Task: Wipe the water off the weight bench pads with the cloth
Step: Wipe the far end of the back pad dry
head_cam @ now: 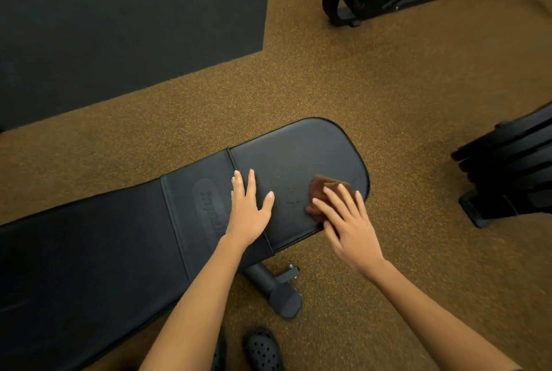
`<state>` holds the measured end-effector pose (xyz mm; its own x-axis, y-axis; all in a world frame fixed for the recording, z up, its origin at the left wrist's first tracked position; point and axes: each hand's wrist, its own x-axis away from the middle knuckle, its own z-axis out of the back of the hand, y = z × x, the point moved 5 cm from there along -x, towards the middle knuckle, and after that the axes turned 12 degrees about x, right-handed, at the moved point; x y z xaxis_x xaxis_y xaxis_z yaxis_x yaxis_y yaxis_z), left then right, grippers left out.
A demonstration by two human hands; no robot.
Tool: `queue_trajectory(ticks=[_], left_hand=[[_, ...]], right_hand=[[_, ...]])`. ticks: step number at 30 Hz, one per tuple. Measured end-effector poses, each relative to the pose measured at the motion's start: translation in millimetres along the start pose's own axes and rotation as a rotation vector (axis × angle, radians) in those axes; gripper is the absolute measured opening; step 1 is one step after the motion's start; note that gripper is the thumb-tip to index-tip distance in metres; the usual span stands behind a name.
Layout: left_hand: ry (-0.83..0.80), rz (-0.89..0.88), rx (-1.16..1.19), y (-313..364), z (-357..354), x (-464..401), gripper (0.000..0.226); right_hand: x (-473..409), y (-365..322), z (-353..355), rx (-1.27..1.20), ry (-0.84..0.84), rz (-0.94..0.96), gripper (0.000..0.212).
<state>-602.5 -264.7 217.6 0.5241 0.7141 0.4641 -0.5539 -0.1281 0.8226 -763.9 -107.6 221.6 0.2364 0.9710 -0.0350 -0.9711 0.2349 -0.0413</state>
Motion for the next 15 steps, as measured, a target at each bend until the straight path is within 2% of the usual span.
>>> queue_trajectory(ticks=[5, 15], left_hand=[[0.044, -0.034, 0.011, 1.6, 5.3, 1.5, 0.062], [0.068, -0.074, 0.061, 4.9, 11.7, 5.3, 0.058]], right_hand=[[-16.7, 27.8, 0.6, -0.104, 0.009, -0.282, 0.049], [-68.7, 40.5, 0.1, -0.101, 0.055, -0.471, 0.052]])
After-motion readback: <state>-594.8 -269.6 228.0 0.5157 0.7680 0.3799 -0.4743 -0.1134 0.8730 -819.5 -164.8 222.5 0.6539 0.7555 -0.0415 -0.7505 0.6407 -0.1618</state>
